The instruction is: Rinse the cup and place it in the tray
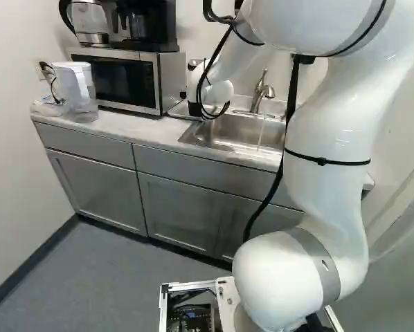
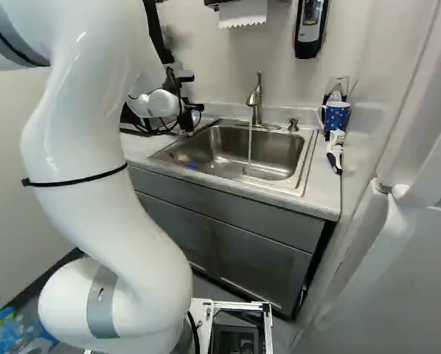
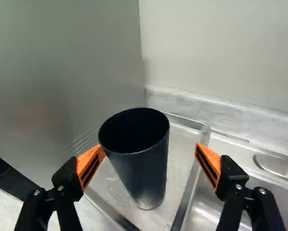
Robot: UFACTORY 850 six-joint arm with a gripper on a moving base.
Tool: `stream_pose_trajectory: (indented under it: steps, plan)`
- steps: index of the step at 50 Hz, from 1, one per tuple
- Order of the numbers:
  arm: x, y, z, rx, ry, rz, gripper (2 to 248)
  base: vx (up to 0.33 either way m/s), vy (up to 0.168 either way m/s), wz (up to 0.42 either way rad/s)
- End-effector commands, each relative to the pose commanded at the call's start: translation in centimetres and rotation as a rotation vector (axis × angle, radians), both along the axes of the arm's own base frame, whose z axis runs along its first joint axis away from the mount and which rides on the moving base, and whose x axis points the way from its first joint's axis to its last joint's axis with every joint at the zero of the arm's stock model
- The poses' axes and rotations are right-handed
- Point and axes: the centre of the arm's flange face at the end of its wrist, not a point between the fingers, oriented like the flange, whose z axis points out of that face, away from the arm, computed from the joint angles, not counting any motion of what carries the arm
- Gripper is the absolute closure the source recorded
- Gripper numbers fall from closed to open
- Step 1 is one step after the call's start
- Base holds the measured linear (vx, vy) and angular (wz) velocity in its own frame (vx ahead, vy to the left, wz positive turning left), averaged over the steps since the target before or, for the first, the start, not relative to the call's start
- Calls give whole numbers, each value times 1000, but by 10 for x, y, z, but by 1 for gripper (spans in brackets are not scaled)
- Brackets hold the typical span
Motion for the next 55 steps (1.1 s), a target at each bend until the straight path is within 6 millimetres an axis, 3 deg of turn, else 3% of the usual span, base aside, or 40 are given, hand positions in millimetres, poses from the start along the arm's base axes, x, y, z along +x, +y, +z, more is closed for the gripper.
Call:
stream_pose_trajectory:
  steps: [55]
  plan:
    - [-6, -1, 62, 16, -108, -1, 3, 0, 0, 0]
